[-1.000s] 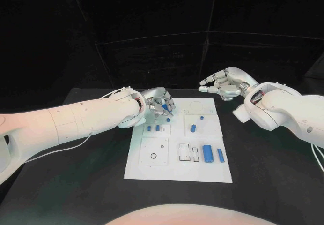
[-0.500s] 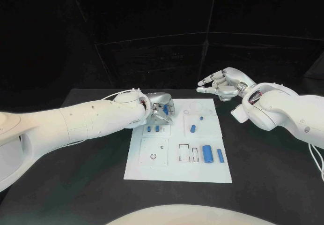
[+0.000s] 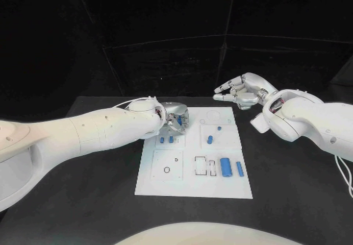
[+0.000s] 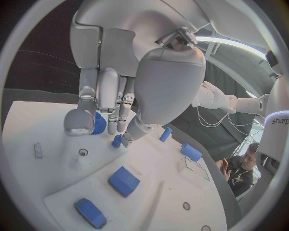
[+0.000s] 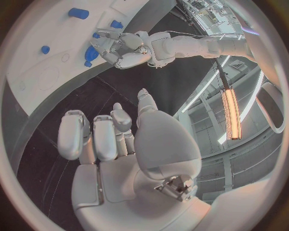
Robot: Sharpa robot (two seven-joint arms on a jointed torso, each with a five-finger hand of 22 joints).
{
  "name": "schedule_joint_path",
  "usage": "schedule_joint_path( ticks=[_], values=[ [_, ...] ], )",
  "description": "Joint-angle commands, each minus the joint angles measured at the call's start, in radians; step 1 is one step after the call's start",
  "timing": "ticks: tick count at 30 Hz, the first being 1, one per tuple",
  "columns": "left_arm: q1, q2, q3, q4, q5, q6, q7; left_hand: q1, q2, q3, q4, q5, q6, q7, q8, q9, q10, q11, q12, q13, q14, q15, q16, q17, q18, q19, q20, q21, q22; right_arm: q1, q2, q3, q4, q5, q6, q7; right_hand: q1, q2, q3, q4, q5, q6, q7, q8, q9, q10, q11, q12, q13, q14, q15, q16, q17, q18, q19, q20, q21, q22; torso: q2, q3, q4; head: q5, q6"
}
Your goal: Assemble the parts on the task board
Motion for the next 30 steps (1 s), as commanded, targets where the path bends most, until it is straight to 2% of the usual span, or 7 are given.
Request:
schedule_joint_path(
  ticks=[1, 7, 22, 27, 30],
  values=[
    [0.0, 0.005, 0.0, -0.007, -0.022, 0.026, -0.024, -0.003, 0.009, 0.014, -0.003, -0.001, 0.013, -0.001, -0.009, -0.003, 0.015, 0.0, -0.007, -0.007, 0.031, -0.006, -0.003, -0.003, -0.008, 0.007, 0.0, 0.006, 0.005, 0.002, 0.002, 0.001, 0.001, 0.002, -0.003, 0.004, 0.004, 0.01, -0.004, 0.0, 0.006, -0.006, 0.001, 0.007, -0.001, -0.006, 0.002, 0.003, 0.001, 0.028, -0.003, -0.002, 0.002, 0.007, -0.005, -0.001, -0.004, 0.0, 0.0, 0.0007, 0.0001, 0.001, -0.001],
    [-0.002, 0.01, 0.001, -0.013, -0.023, 0.042, -0.033, -0.013, 0.003, 0.034, -0.009, -0.002, 0.022, -0.001, -0.015, -0.009, 0.028, 0.0, -0.019, -0.019, 0.032, -0.007, -0.002, -0.008, -0.008, 0.006, 0.0, 0.011, 0.012, 0.002, 0.003, 0.001, 0.001, 0.002, -0.002, 0.004, 0.004, 0.01, -0.004, 0.0, 0.006, -0.006, 0.001, 0.007, -0.001, -0.006, 0.002, 0.003, 0.001, 0.028, -0.003, -0.002, 0.002, 0.007, -0.005, -0.001, -0.004, 0.0, 0.0, -0.0001, 0.0001, 0.0, -0.003],
    [-0.004, 0.015, 0.001, -0.016, -0.023, 0.083, -0.053, -0.026, 0.003, 0.06, -0.013, -0.002, 0.038, -0.003, -0.02, -0.014, 0.051, -0.003, -0.029, -0.023, 0.031, -0.009, -0.002, -0.017, -0.009, 0.004, -0.001, 0.017, 0.021, 0.002, 0.004, 0.001, 0.001, 0.002, -0.002, 0.004, 0.006, 0.012, -0.004, 0.0, 0.007, -0.005, 0.001, 0.007, -0.001, -0.005, 0.002, 0.004, 0.001, 0.028, -0.003, -0.002, 0.002, 0.006, -0.005, -0.001, -0.004, 0.001, -0.001, 0.0003, 0.0003, 0.0, -0.005],
    [-0.005, 0.015, 0.001, -0.016, -0.023, 0.088, -0.063, -0.022, 0.009, 0.086, -0.023, -0.001, 0.046, -0.004, -0.024, -0.016, 0.063, -0.005, -0.036, -0.023, 0.032, -0.011, 0.0, -0.018, -0.009, 0.003, -0.002, 0.022, 0.027, 0.002, 0.004, 0.001, 0.001, 0.002, -0.002, 0.004, 0.006, 0.012, -0.004, 0.0, 0.007, -0.005, 0.001, 0.007, -0.001, -0.005, 0.002, 0.004, 0.001, 0.028, -0.003, -0.002, 0.002, 0.006, -0.005, -0.001, -0.004, 0.001, -0.001, 0.0001, 0.0008, 0.0, -0.006],
    [-0.006, 0.014, 0.001, -0.016, -0.023, 0.077, -0.064, 0.006, 0.026, 0.128, -0.046, -0.002, 0.06, -0.005, -0.022, -0.016, 0.085, -0.01, -0.034, -0.021, 0.033, -0.016, 0.004, -0.017, -0.011, 0.005, -0.006, 0.034, 0.042, 0.002, 0.004, 0.001, 0.001, 0.002, -0.002, 0.004, 0.006, 0.012, -0.004, 0.0, 0.007, -0.005, 0.001, 0.007, -0.001, -0.005, 0.002, 0.004, 0.001, 0.028, -0.003, -0.002, 0.002, 0.006, -0.005, -0.001, -0.004, 0.001, -0.001, 0.0001, 0.0012, -0.001, -0.004]
  ],
)
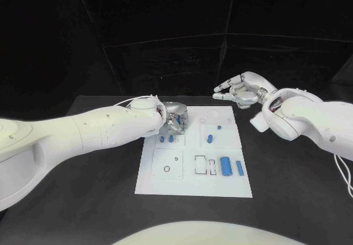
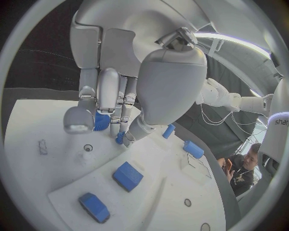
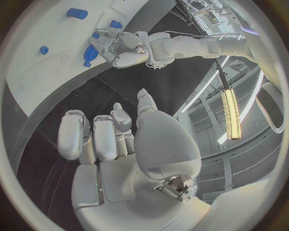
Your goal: Assemble the parts on the task board
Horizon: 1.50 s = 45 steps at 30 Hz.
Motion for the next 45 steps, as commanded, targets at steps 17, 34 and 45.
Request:
schedule_joint_path(
  ticks=[17, 34, 45],
  values=[
    [-0.008, -0.031, -0.003, 0.034, 0.035, -0.122, 0.076, -0.019, 0.003, 0.176, -0.078, 0.005, 0.06, 0.001, -0.013, -0.001, 0.077, -0.004, -0.038, 0.003, 0.033, -0.011, 0.013, -0.008, -0.016, 0.005, -0.012, 0.046, 0.053, 0.002, 0.003, 0.001, -0.001, 0.002, -0.002, 0.008, 0.005, 0.01, -0.004, 0.0, 0.005, -0.005, 0.001, 0.007, -0.001, -0.004, 0.002, 0.005, 0.002, 0.029, -0.004, -0.002, 0.002, 0.007, -0.005, -0.001, -0.004, 0.001, -0.001, 0.0002, 0.0013, 0.003, 0.004],
    [-0.005, -0.125, 0.052, 0.14, 0.059, -0.16, 0.076, -0.03, -0.005, 0.179, -0.079, 0.005, 0.06, 0.003, -0.018, -0.002, 0.08, -0.003, -0.047, 0.003, 0.033, -0.01, 0.015, -0.008, -0.017, 0.005, -0.01, 0.052, 0.061, 0.002, 0.001, 0.001, -0.003, 0.002, -0.002, 0.01, 0.005, 0.01, -0.004, 0.0, 0.005, -0.005, 0.001, 0.007, -0.001, -0.004, 0.002, 0.005, 0.002, 0.029, -0.004, -0.002, 0.002, 0.007, -0.005, -0.001, -0.004, 0.001, -0.001, 0.0, 0.0017, 0.01, 0.007],
    [-0.004, -0.188, 0.059, 0.164, 0.06, -0.128, 0.058, -0.033, -0.008, 0.179, -0.079, 0.005, 0.062, 0.003, -0.019, -0.001, 0.082, -0.003, -0.049, 0.003, 0.033, -0.01, 0.015, -0.008, -0.019, 0.007, -0.01, 0.058, 0.067, 0.002, -0.001, 0.001, -0.004, 0.002, -0.002, 0.009, 0.005, 0.01, -0.004, 0.0, 0.005, -0.005, 0.001, 0.007, -0.001, -0.004, 0.002, 0.005, 0.002, 0.029, -0.004, -0.002, 0.002, 0.007, -0.005, -0.001, -0.004, 0.001, 0.001, -0.001, 0.0008, 0.011, 0.007]
  ],
)
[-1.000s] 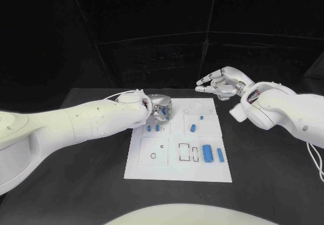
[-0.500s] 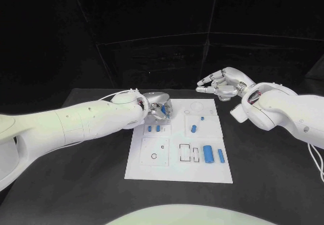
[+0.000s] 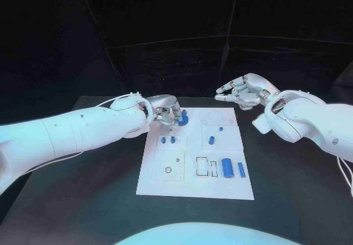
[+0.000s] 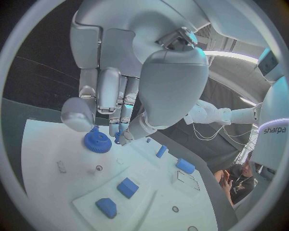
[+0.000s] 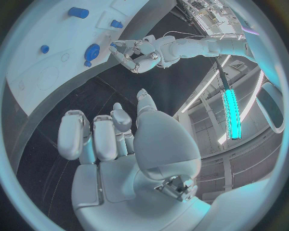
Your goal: Assemble the parts on the task board
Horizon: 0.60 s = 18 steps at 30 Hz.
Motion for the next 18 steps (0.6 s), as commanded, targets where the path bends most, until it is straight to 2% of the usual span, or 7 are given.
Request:
schedule_joint_path(
  ticks=[1, 10, 18],
  values=[
    [-0.002, -0.011, 0.001, 0.0, 0.009, 0.014, -0.005, -0.009, 0.002, 0.006, 0.0, 0.004, 0.007, 0.001, -0.007, -0.001, 0.01, 0.001, -0.004, 0.002, 0.033, -0.003, 0.003, -0.001, -0.019, -0.003, -0.001, 0.004, 0.002, 0.002, 0.0, 0.001, 0.001, 0.002, -0.002, 0.008, 0.001, 0.006, -0.004, 0.0, 0.005, -0.005, 0.001, 0.004, -0.001, -0.004, 0.002, 0.005, 0.001, 0.029, -0.004, -0.002, 0.001, 0.007, -0.005, -0.001, -0.004, 0.001, 0.001, -0.0007, 0.0001, -0.001, -0.001],
    [-0.016, -0.024, 0.001, -0.008, 0.009, 0.03, -0.015, -0.013, 0.0, 0.005, 0.0, 0.004, 0.007, 0.002, -0.008, -0.001, 0.01, 0.001, -0.007, 0.002, 0.033, -0.003, 0.003, -0.002, -0.019, -0.003, 0.0, 0.003, 0.002, 0.002, 0.0, 0.001, 0.0, 0.002, -0.002, 0.009, 0.001, 0.006, -0.004, 0.0, 0.005, -0.005, 0.001, 0.004, -0.001, -0.004, 0.002, 0.005, 0.001, 0.029, -0.004, -0.002, 0.001, 0.007, -0.005, -0.001, -0.004, 0.001, 0.0, -0.0008, -0.0013, -0.002, -0.006],
    [-0.02, -0.022, 0.0, -0.022, 0.009, 0.048, -0.026, -0.026, -0.006, -0.003, 0.005, 0.003, 0.007, 0.001, -0.012, -0.001, 0.012, 0.001, -0.014, 0.002, 0.032, -0.002, 0.003, -0.005, -0.018, -0.005, 0.001, 0.002, 0.002, 0.002, 0.0, 0.001, 0.0, 0.002, -0.003, 0.009, 0.003, 0.007, -0.005, 0.0, 0.006, -0.005, 0.001, 0.004, -0.001, -0.005, 0.002, 0.004, 0.0, 0.029, -0.004, -0.002, 0.0, 0.007, -0.005, -0.001, -0.005, 0.0, 0.0, 0.0001, -0.0015, -0.002, -0.007]
  ],
)
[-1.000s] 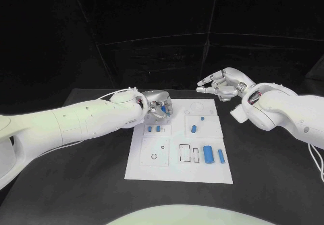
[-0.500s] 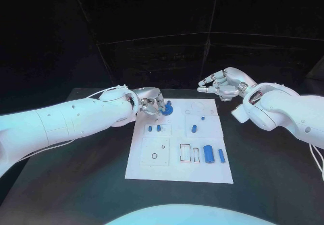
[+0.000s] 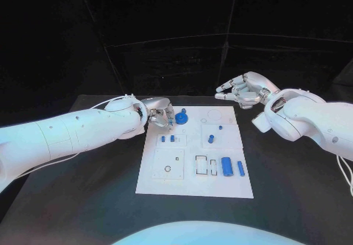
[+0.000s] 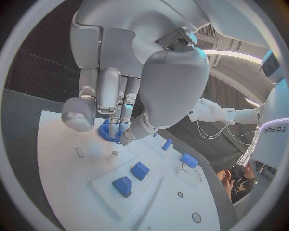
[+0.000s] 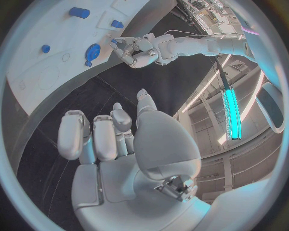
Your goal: Assemble the parts on the task board
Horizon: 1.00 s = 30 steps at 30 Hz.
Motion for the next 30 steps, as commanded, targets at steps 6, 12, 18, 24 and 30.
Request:
schedule_joint_path(
  ticks=[6, 12, 18, 24, 30],
  values=[
    [-0.003, 0.004, 0.0, -0.011, 0.006, 0.036, -0.02, -0.009, -0.001, -0.003, 0.006, 0.004, 0.008, 0.001, -0.004, -0.001, 0.005, 0.001, -0.004, 0.001, 0.032, -0.002, 0.003, -0.002, -0.018, -0.005, 0.001, 0.003, 0.002, 0.002, 0.0, 0.001, 0.001, 0.002, -0.003, 0.009, 0.003, 0.007, -0.005, 0.0, 0.006, -0.005, 0.001, 0.004, -0.001, -0.005, 0.002, 0.004, 0.0, 0.029, -0.004, -0.002, 0.0, 0.007, -0.005, -0.001, -0.005, 0.0, -0.001, 0.0008, 0.0008, 0.001, -0.002],
    [-0.005, 0.006, -0.001, -0.019, 0.006, 0.047, -0.024, -0.009, -0.001, -0.003, 0.006, 0.004, 0.008, 0.001, -0.004, -0.001, 0.005, 0.001, -0.004, 0.001, 0.032, -0.002, 0.003, -0.002, -0.018, -0.005, 0.001, 0.003, 0.002, 0.002, -0.001, 0.001, 0.002, 0.002, -0.002, 0.009, 0.003, 0.007, -0.005, 0.0, 0.006, -0.005, 0.001, 0.004, -0.001, -0.005, 0.002, 0.004, 0.0, 0.029, -0.004, -0.002, 0.0, 0.007, -0.005, -0.001, -0.005, 0.0, 0.0, 0.0006, -0.0002, 0.0, -0.001],
    [-0.006, 0.01, -0.001, -0.022, 0.006, 0.06, -0.023, -0.009, -0.001, -0.004, 0.006, 0.004, 0.008, 0.001, -0.005, -0.001, 0.006, 0.001, -0.005, 0.001, 0.032, -0.002, 0.002, -0.004, -0.018, -0.005, 0.001, 0.003, 0.002, 0.002, -0.001, 0.001, 0.002, 0.002, -0.002, 0.009, 0.003, 0.007, -0.005, 0.0, 0.006, -0.005, 0.001, 0.004, -0.001, -0.005, 0.002, 0.004, 0.0, 0.029, -0.004, -0.002, 0.0, 0.007, -0.005, -0.001, -0.005, 0.0, 0.0, 0.0001, 0.0003, 0.0, -0.003],
    [-0.009, 0.015, -0.001, -0.027, 0.006, 0.062, -0.022, -0.009, -0.001, -0.004, 0.006, 0.004, 0.008, 0.001, -0.005, -0.001, 0.006, 0.001, -0.005, 0.001, 0.032, -0.002, 0.003, -0.004, -0.018, -0.005, 0.001, 0.003, 0.002, 0.002, 0.001, 0.001, 0.002, 0.002, -0.001, 0.01, 0.003, 0.007, -0.005, 0.0, 0.006, -0.005, 0.001, 0.004, -0.001, -0.005, 0.002, 0.004, 0.0, 0.029, -0.004, -0.002, 0.0, 0.007, -0.005, -0.001, -0.005, 0.0, -0.001, 0.0003, 0.0001, 0.001, -0.003],
    [-0.012, 0.02, -0.001, -0.029, 0.006, 0.056, -0.021, -0.009, -0.002, -0.004, 0.006, 0.004, 0.008, 0.001, -0.005, -0.001, 0.006, 0.001, -0.005, 0.001, 0.032, -0.002, 0.003, -0.003, -0.018, -0.005, 0.001, 0.002, 0.002, 0.002, 0.001, 0.001, 0.001, 0.002, 0.0, 0.01, 0.003, 0.007, -0.005, 0.0, 0.006, -0.005, 0.001, 0.004, -0.001, -0.005, 0.002, 0.004, 0.0, 0.029, -0.004, -0.002, 0.0, 0.007, -0.005, -0.001, -0.005, 0.0, -0.001, 0.001, 0.0002, 0.0, -0.004]
  ],
)
